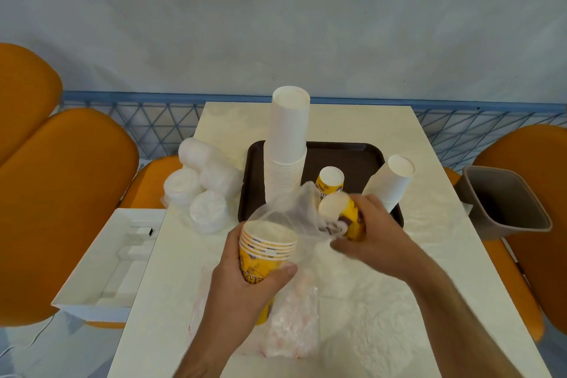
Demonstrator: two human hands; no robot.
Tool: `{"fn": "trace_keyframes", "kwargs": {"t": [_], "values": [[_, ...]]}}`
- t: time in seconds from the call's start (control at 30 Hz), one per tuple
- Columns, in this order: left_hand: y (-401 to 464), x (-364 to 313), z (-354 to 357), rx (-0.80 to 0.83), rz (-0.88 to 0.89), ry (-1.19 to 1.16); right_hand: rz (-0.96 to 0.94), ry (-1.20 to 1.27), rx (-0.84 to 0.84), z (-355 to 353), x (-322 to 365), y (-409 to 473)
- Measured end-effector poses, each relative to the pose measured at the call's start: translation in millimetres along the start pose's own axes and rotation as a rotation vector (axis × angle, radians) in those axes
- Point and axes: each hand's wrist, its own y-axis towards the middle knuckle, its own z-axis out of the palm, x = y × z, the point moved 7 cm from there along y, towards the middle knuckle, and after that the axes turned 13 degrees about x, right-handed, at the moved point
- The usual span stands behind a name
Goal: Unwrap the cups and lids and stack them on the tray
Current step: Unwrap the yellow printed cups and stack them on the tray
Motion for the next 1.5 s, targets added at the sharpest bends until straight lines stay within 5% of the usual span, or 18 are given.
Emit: {"fn": "trace_keyframes", "kwargs": {"t": [0.1,0.2,0.97,1.17,1.3,1.5], "values": [[-0.6,4.5,-4.0,-0.01,-0.006,0.002,-0.136,0.189,-0.288,-30.6,17.6,0.6],[-1.3,5.5,-3.4,-0.009,-0.005,0.01,-0.202,0.295,-0.401,-48.5,30.6,10.9],[0.5,4.2,0.8,0.037,-0.014,0.034,0.032,-0.27,-0.356,-19.3,-17.4,65.6],[2.7,2.9,3.5,0.055,0.0,0.075,-0.136,0.022,-0.611,-45.7,30.1,8.3],[4.8,4.8,6.0,0.076,-0.003,0.1,-0.195,0.307,-0.38,-29.3,49.8,-16.4],[9.5,0.7,15.7,0.132,0.013,0.149,-0.267,0.264,0.066,6.2,64.5,-15.2]]}}
